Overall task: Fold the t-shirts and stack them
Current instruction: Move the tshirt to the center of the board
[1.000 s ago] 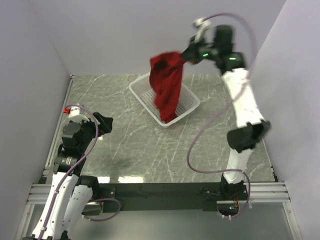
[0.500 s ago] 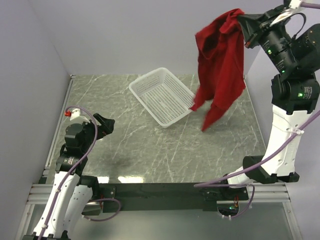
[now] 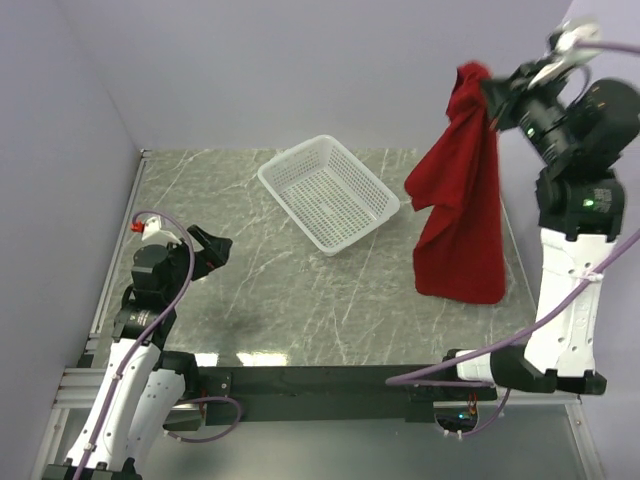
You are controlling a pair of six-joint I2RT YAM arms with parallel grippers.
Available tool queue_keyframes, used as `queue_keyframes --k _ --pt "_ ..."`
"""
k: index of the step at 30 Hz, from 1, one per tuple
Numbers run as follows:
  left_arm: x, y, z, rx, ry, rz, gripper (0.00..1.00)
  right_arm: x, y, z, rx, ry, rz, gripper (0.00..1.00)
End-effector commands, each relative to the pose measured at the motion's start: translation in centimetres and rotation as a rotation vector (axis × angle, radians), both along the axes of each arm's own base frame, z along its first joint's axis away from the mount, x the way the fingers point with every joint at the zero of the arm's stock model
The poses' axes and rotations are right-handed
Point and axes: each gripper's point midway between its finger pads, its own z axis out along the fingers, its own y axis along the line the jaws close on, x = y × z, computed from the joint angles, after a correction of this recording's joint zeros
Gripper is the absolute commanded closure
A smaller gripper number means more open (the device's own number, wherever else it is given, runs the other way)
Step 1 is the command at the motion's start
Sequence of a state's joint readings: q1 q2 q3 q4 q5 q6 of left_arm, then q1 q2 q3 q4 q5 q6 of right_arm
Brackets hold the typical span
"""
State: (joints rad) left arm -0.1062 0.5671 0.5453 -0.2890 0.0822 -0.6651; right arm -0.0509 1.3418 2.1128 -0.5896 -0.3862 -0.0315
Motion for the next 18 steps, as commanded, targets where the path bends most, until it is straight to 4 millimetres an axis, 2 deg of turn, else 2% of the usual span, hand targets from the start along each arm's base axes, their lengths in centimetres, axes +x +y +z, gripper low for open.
queue_keyframes --k 1,3,4,6,7,8,9,10,11,12,13,15,18 --pt "0.4 -0.9 3.0 -0.041 -0.08 -0.033 0.01 1.5 1.0 -8.4 -0.032 0.176 0.084 1.0" --pt "0.3 -1.3 3.1 -0.06 -0.084 -0.055 0.01 0.7 2.1 -12.1 -0.057 0.238 0.16 1.0" --pt "0.5 -1.5 3.2 -0.075 -0.09 -0.061 0.01 1.2 2.2 -16.4 -0.051 0.331 0.175 1.0" --pt "0.5 -2.1 3.0 -0.097 -0.087 -0.082 0.01 0.5 2.3 -19.7 -0.067 0.384 0.194 0.97" --pt "0.6 -2.6 2.8 -0.115 -0.073 -0.106 0.01 0.2 2.5 -23.4 -0.068 0.463 0.211 0.95" --pt "0.7 -2.8 2.7 -0.127 -0.072 -0.116 0.01 -0.1 2.5 -25.2 -0.08 0.49 0.218 0.93" --pt "1.0 -3.0 2.4 -0.139 -0.058 -0.121 0.01 -1.1 2.5 -28.0 -0.092 0.541 0.232 0.84" --pt "1.0 -3.5 2.5 -0.157 -0.057 -0.14 0.01 -2.0 2.8 -29.5 -0.106 0.575 0.261 0.78" --pt "1.1 -3.6 2.2 -0.168 -0.05 -0.145 0.01 -2.5 2.8 -30.6 -0.125 0.589 0.267 0.66" --pt "1.4 -3.8 2.5 -0.179 -0.06 -0.148 0.01 -3.2 2.7 -31.2 -0.138 0.589 0.264 0.39" --pt "1.6 -4.0 2.1 -0.2 -0.039 -0.15 0.01 -3.9 2.6 -32.8 -0.142 0.628 0.265 0.33" --pt "2.1 -4.6 2.3 -0.225 -0.044 -0.165 0.01 -4.6 2.3 -32.8 -0.164 0.61 0.248 0.24" --pt "3.1 -5.8 0.6 -0.254 0.032 -0.176 0.01 -5.5 2.5 -33.2 -0.162 0.612 0.257 0.21"
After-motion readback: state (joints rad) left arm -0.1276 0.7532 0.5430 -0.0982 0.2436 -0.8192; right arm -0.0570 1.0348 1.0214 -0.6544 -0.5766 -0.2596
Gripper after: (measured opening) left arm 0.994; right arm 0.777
